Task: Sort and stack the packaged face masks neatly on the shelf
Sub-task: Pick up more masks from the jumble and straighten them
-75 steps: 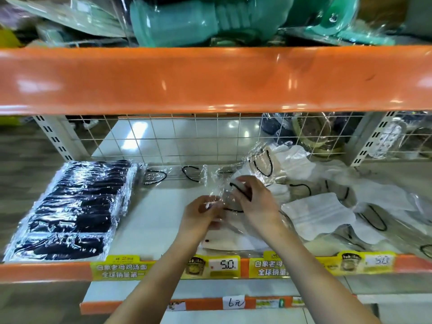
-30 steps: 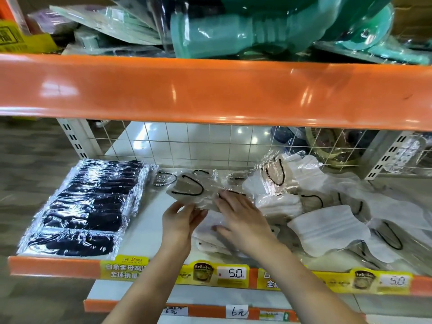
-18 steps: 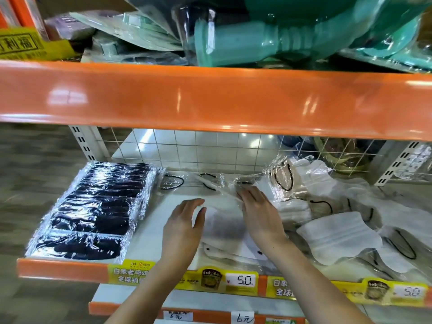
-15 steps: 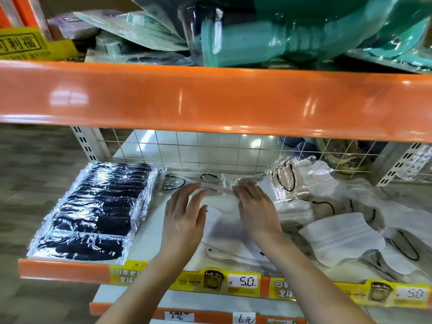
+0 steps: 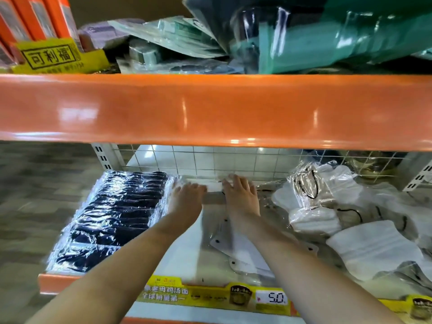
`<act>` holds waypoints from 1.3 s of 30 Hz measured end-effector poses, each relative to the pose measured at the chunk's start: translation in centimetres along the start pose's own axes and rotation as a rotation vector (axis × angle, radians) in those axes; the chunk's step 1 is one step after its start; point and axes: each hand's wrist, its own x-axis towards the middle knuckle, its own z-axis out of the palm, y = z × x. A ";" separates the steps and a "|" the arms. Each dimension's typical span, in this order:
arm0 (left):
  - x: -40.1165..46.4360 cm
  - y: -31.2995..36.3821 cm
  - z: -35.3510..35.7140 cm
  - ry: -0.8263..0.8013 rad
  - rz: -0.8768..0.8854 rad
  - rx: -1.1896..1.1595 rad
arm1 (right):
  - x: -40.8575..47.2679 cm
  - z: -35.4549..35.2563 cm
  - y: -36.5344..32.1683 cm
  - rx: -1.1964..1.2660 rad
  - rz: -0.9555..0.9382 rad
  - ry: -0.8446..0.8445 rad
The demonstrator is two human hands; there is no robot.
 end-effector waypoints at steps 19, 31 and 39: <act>1.4 -1.8 4.7 -0.161 -0.138 -0.182 | 1.5 2.9 0.3 -0.023 0.016 -0.164; 1.0 -0.7 4.3 -0.362 -0.218 -0.149 | -0.1 4.6 0.2 0.063 -0.078 -0.141; 0.3 0.9 4.6 -0.236 -0.210 -0.197 | -0.9 3.7 0.5 0.122 -0.068 -0.232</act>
